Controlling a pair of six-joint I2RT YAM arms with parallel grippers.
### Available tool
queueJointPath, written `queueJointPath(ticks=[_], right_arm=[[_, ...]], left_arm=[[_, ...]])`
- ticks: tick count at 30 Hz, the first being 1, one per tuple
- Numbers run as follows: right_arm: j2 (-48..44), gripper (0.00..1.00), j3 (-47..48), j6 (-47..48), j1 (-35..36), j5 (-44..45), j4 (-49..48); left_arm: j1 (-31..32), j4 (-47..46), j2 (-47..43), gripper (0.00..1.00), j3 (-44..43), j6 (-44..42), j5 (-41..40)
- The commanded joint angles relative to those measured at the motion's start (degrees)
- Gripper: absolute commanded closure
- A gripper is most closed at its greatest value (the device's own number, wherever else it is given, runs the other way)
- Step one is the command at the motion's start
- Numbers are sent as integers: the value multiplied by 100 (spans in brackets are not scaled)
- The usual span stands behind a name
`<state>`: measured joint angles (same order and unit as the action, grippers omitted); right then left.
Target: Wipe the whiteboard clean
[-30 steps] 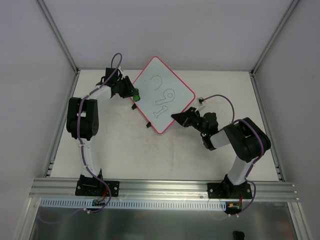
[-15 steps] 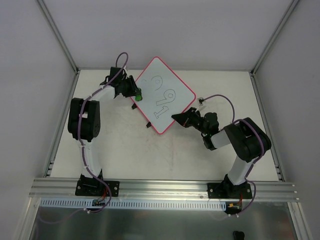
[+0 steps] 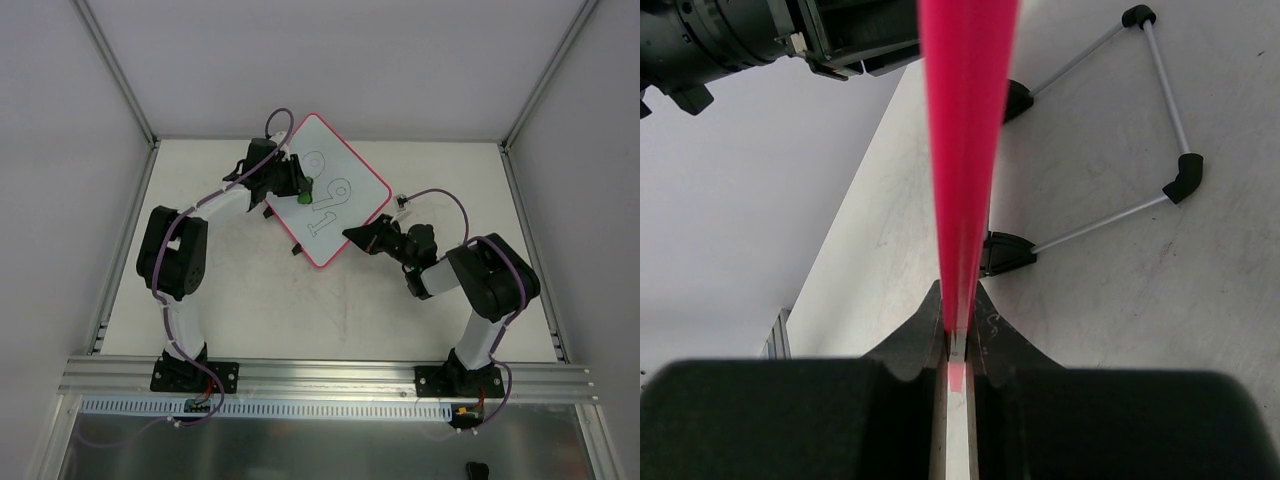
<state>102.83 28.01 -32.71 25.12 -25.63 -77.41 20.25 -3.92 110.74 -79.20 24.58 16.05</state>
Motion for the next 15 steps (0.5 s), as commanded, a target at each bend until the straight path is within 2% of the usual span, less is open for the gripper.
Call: queueJointPath(ticks=[1,10,15], right_arm=[[141,100,249,300,239,-777,-1031],[133,100,275,283,265,-830,-1031],[71,100,231,318,265,-847,-1031]], left_arm=[[401,-109,18,100,142,-278,505],[-73,286,554,100,-656,-287,451],[-495,515,896,100,-957,64,574]])
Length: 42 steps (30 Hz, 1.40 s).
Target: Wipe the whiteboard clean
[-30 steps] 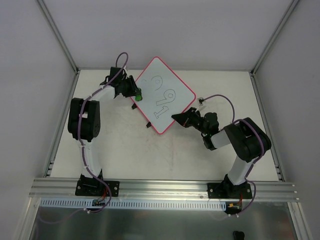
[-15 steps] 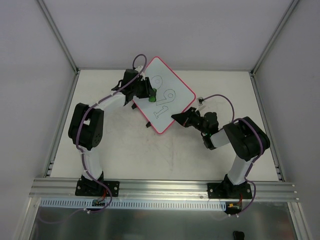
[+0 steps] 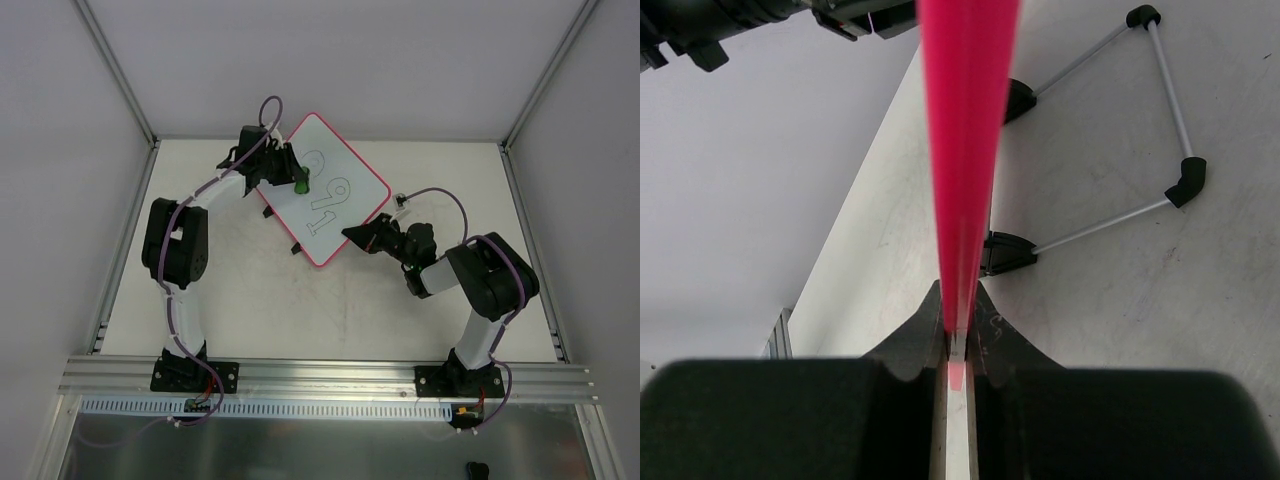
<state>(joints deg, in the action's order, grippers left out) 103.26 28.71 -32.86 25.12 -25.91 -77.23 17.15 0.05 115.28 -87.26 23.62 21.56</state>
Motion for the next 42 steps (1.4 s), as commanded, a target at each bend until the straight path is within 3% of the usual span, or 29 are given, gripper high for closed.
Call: queueJointPath(ticks=[1,15,34,42], right_arm=[[1,100,153,324,265,-828,-1048],[-26,100,144,351,265,-819,-1048],[-34,100,-23,614,256,-1083,-1048],[-69,100,-14,614,265,-1170,-1048]], left_arm=[[-325,109,468,100,-142,222,93],[-950,232,363,100,711,864,-285],[-941,627,943,100,-1160,802,454],[-573,689,1171,100,-1829,714,823]])
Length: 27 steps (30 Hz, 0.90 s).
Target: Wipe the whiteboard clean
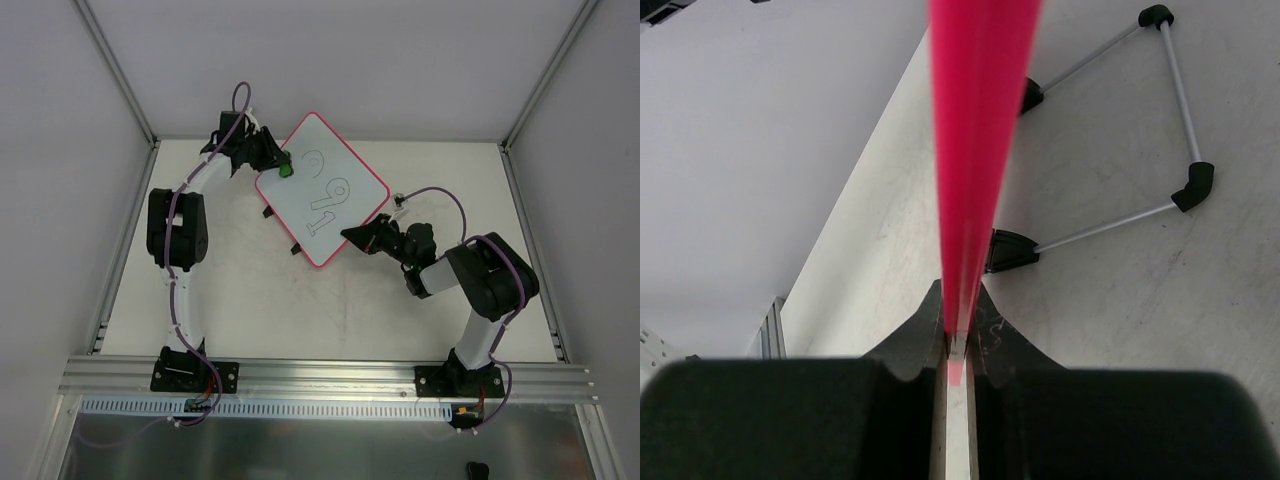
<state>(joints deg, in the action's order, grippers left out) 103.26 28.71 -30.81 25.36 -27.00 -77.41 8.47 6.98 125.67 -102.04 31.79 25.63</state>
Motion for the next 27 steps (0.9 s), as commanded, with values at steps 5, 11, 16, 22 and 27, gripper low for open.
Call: queueJointPath(ticks=[5,11,16,22,27], right_arm=[[-61,100,-41,409,241,-1105,-1031],[-61,100,-32,409,241,-1123,-1031],[-87,100,-41,418,241,-1132,-1022],[-87,100,-50,400,241,-1158,-1031],[-157,100,-58,382,241,-1167,-1022]], left_arm=[[576,40,432,100,-737,-156,750],[744,84,494,100,-809,-252,663],[499,216,345,100,-704,-147,329],[164,286,213,100,-563,-348,58],[129,295,292,100,-809,-726,170]])
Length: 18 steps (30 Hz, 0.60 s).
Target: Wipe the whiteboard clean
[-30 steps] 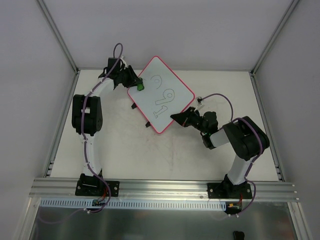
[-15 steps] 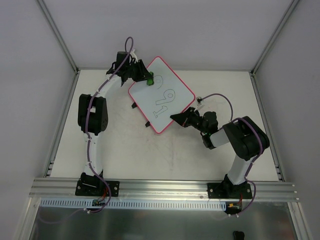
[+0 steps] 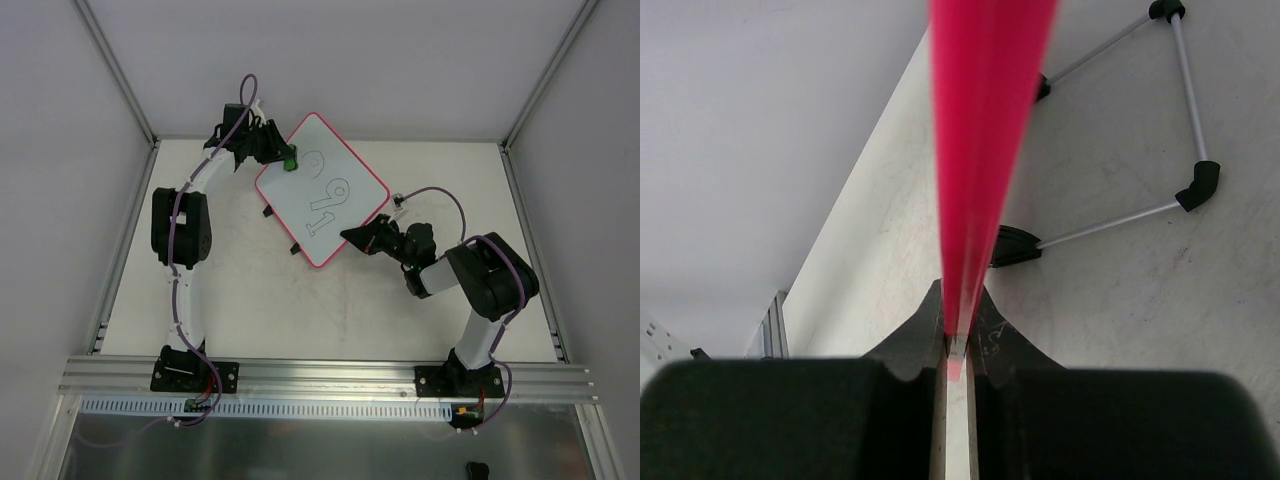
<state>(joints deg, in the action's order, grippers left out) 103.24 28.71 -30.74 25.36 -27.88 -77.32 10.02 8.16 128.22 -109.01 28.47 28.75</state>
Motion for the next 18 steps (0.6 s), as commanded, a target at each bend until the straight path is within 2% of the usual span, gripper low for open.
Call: queueJointPath(ticks=[1,9,18], right_arm=[[-164,100,-67,385,241,-1088,-1031],[-120,100,-102,385,258,-1062,-1040],[-85,100,-94,394,267,-1088,-1040]], left_arm=[[-18,159,36,100,-146,-412,-151],[298,168,36,100,-366,-754,-36],[1247,159,-122,100,-130,-1150,-703]])
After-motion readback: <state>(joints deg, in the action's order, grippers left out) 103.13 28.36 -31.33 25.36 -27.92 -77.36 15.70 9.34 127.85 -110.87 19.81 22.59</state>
